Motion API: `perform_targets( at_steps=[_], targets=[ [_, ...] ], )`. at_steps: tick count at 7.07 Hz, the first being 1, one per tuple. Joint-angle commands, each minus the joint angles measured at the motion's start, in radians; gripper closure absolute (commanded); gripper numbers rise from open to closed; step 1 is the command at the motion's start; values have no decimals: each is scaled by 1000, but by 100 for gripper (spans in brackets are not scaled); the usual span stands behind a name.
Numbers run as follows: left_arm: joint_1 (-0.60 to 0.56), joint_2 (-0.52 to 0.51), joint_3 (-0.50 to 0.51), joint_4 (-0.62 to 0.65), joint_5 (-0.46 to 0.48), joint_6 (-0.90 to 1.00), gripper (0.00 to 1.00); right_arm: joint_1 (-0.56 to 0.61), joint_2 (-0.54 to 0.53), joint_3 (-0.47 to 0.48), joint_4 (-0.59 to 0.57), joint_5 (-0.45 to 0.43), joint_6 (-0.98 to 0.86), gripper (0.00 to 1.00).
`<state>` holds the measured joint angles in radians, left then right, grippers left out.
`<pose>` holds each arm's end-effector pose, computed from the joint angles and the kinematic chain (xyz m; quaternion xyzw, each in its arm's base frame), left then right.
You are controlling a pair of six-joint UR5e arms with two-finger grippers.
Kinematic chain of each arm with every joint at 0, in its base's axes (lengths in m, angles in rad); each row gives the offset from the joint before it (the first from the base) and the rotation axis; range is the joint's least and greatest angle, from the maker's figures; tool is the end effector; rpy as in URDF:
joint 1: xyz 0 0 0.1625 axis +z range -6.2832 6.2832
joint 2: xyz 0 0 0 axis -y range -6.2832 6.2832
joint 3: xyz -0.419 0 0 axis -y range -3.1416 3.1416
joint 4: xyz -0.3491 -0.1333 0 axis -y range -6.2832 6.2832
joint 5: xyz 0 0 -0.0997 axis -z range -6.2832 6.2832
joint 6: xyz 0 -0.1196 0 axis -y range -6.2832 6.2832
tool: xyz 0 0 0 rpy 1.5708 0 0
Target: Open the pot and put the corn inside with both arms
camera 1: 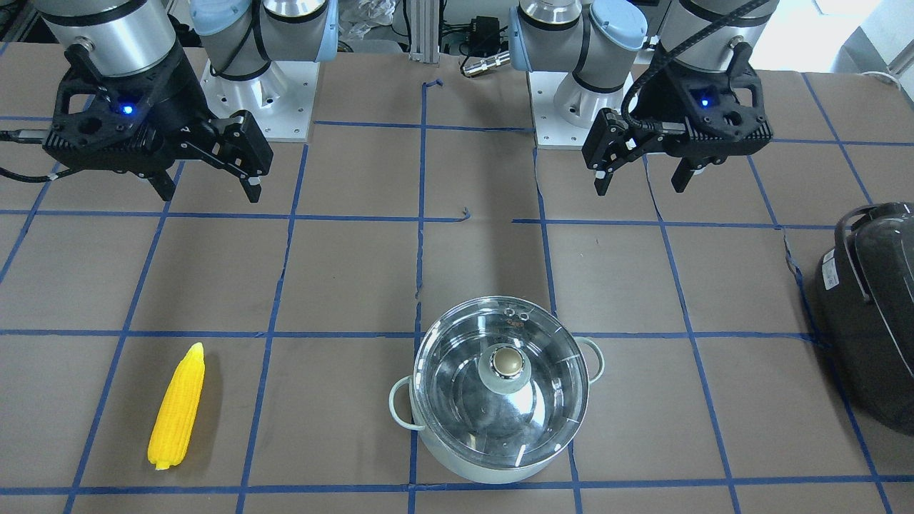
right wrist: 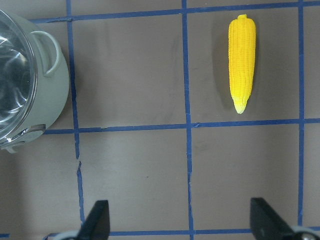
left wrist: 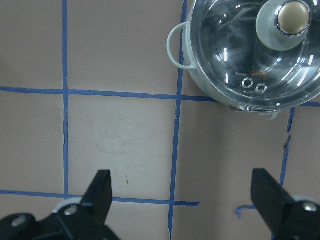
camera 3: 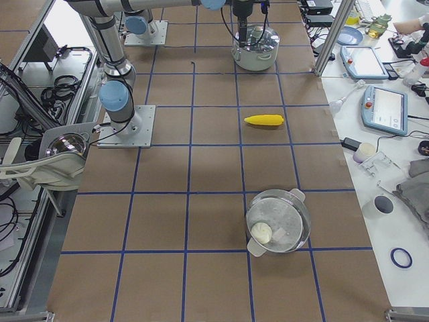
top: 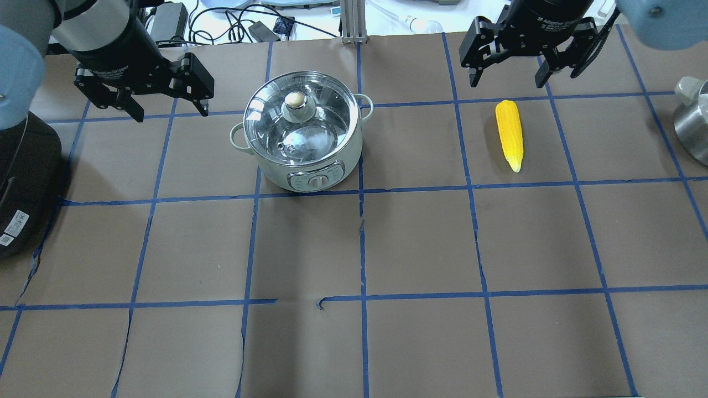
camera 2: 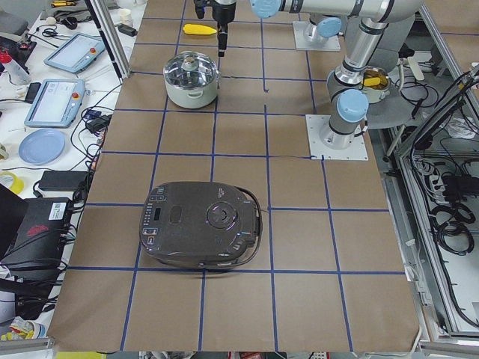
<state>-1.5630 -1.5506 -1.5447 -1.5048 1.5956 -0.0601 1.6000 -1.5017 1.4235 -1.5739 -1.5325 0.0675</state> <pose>-0.1268 -0.4537 0.4899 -0.0346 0.9977 -0.0564 0.0109 0.1520 -0.4818 0.4968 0.0183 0.9988 -0.0397 0.0211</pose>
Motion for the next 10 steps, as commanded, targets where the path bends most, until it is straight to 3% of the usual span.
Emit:
perform_targets(
  at_steps=[1,10],
  targets=[
    [1,4,-2,0,-2,0,0,0,0,0,0,0,0,0],
    [12,4,0,0,-2,0,0,-6,3,6,-3,-1,-25,0]
  ],
)
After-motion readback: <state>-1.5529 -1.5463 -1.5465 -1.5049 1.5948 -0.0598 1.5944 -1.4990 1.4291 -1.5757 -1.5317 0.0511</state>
